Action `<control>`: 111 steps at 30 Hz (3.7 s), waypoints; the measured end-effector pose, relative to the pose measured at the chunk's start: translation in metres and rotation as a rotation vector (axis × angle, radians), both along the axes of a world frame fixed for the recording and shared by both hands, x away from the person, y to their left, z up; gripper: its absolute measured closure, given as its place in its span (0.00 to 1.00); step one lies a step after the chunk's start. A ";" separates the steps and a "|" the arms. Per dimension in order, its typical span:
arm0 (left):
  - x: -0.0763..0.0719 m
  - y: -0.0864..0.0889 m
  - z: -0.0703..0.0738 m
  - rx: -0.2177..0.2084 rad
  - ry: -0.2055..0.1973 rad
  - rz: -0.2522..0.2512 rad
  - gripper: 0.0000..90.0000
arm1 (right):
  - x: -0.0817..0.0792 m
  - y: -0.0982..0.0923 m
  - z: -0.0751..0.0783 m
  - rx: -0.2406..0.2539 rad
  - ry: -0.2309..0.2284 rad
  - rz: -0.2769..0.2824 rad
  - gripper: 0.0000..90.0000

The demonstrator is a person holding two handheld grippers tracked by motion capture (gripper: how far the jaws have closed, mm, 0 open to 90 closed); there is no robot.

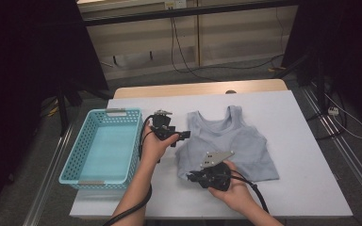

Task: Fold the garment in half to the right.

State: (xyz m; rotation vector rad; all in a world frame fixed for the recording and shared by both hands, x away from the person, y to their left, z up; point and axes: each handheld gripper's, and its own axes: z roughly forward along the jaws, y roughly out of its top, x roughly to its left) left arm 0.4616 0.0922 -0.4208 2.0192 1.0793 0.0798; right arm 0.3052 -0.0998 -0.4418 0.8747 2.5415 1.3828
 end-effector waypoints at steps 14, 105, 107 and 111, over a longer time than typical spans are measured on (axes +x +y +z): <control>0.020 -0.009 -0.013 0.026 0.011 0.033 0.29 | -0.001 -0.001 0.003 0.014 -0.001 0.021 0.93; 0.036 0.025 0.015 0.075 0.114 0.140 0.95 | -0.007 0.039 0.014 0.049 -0.028 0.118 0.93; 0.036 0.027 0.015 0.079 0.119 0.139 0.95 | -0.007 0.039 0.014 0.048 -0.029 0.121 0.93; 0.035 0.030 0.017 0.084 0.116 0.150 0.95 | -0.007 0.041 0.014 0.048 -0.027 0.127 0.93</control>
